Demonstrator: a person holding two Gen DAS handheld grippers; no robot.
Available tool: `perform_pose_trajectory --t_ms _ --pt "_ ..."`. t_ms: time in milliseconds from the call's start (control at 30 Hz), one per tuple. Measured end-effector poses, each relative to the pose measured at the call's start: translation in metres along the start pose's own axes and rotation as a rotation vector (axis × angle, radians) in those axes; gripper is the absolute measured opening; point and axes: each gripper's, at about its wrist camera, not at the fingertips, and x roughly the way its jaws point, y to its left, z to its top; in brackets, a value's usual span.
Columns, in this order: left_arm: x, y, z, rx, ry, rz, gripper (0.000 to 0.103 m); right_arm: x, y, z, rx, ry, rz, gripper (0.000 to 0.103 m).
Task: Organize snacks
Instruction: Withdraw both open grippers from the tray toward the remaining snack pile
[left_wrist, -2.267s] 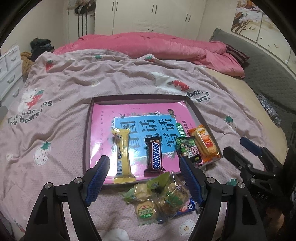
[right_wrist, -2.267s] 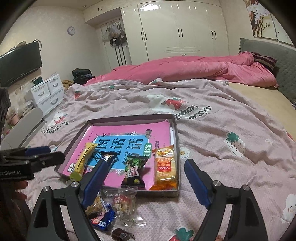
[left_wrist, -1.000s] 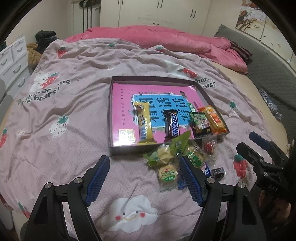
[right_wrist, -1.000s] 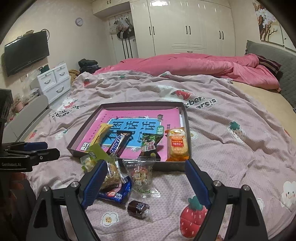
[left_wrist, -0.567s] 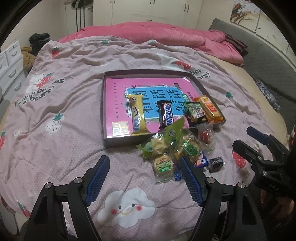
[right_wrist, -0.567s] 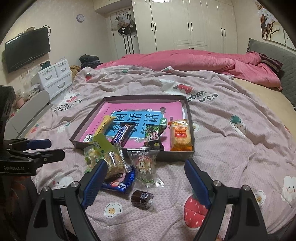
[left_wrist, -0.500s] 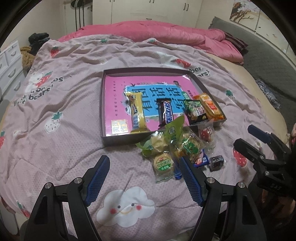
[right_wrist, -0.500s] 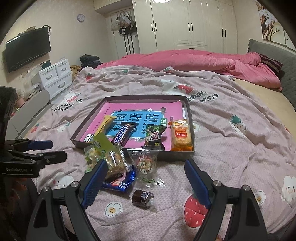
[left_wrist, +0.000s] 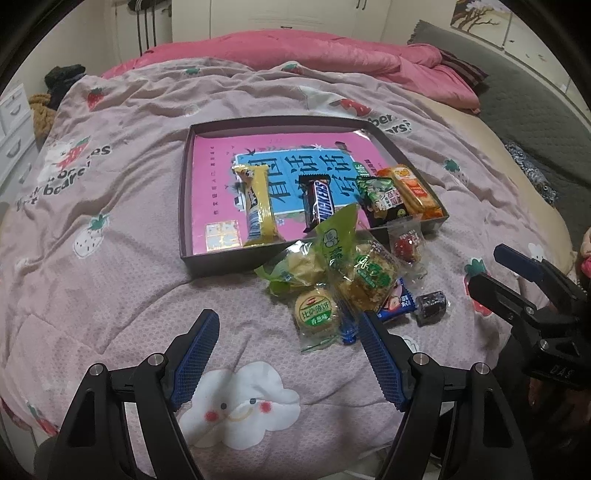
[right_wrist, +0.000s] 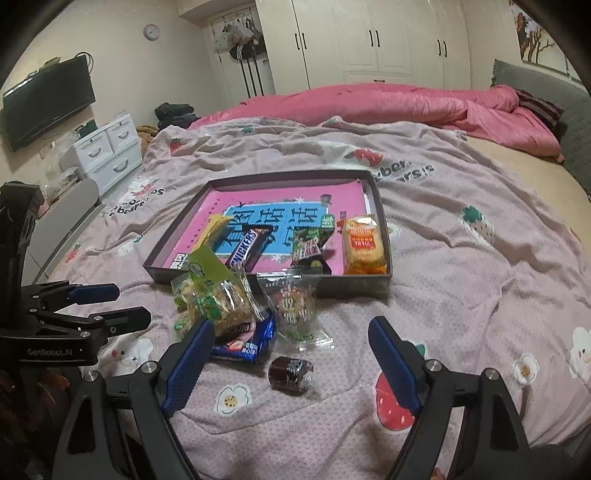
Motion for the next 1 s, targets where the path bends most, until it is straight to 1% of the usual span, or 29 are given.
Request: perform_pose_trajectory --t_ms 233,367,733,833,1000 --pt "0.015 0.003 0.001 0.011 0.034 0.008 0.079 0.011 -0.007 -0.002 0.014 0.030 -0.035 0.085" --pt "0.028 0.010 0.005 -0.009 0.049 0.008 0.079 0.020 -0.011 -0.004 0.027 0.056 -0.038 0.085" --pt "0.054 0.013 0.019 -0.036 0.043 -0.002 0.079 0.037 -0.017 -0.003 0.035 0.083 -0.058 0.085" --pt "0.059 0.013 0.022 -0.037 0.045 0.007 0.079 0.042 -0.021 -0.002 0.054 0.094 -0.048 0.085" --pt "0.064 0.014 0.024 -0.048 0.047 -0.002 0.079 0.052 -0.022 -0.002 0.052 0.113 -0.045 0.085"
